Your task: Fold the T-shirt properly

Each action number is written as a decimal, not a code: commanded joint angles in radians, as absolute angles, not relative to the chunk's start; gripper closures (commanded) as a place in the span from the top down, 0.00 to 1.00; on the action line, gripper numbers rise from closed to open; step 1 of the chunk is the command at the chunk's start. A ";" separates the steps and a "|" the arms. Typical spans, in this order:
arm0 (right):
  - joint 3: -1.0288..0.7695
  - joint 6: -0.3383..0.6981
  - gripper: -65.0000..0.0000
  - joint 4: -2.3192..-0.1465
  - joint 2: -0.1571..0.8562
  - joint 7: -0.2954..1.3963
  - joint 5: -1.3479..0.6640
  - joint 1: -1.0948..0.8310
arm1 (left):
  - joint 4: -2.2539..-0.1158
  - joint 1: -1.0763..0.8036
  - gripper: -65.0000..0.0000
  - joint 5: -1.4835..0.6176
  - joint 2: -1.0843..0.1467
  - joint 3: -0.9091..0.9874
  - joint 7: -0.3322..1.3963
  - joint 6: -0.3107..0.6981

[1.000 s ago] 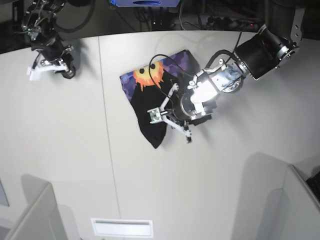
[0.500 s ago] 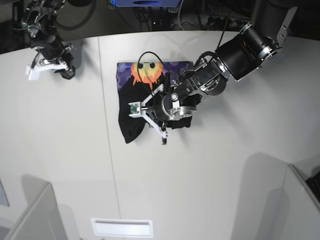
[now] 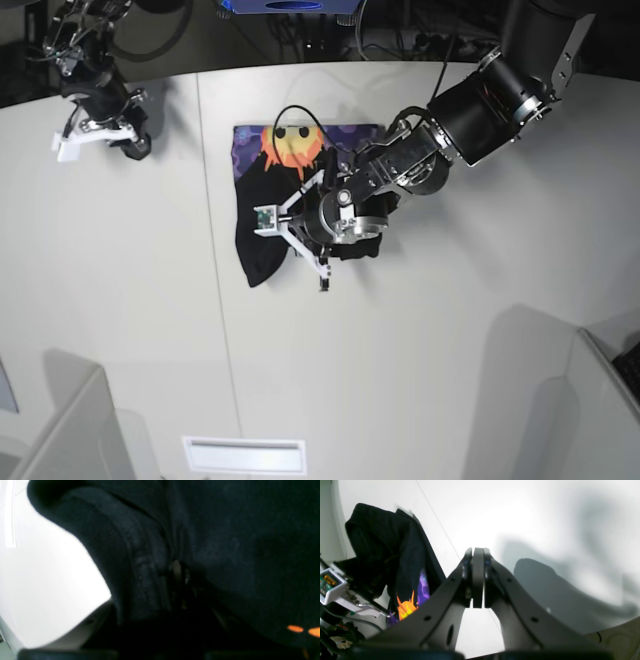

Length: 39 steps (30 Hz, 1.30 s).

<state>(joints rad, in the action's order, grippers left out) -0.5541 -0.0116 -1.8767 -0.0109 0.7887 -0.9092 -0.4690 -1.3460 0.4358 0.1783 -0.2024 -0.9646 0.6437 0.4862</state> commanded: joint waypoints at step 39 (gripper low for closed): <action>-0.274 0.240 0.00 -2.015 0.179 0.467 -0.441 -0.572 | -1.965 -0.151 0.00 0.183 -0.206 -0.005 0.302 0.489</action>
<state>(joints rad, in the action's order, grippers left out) -0.2699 0.2337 -1.9957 0.1669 0.4953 -0.4263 -0.5732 -1.9507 -0.1547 0.1883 -0.2035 -0.0086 0.3176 0.4950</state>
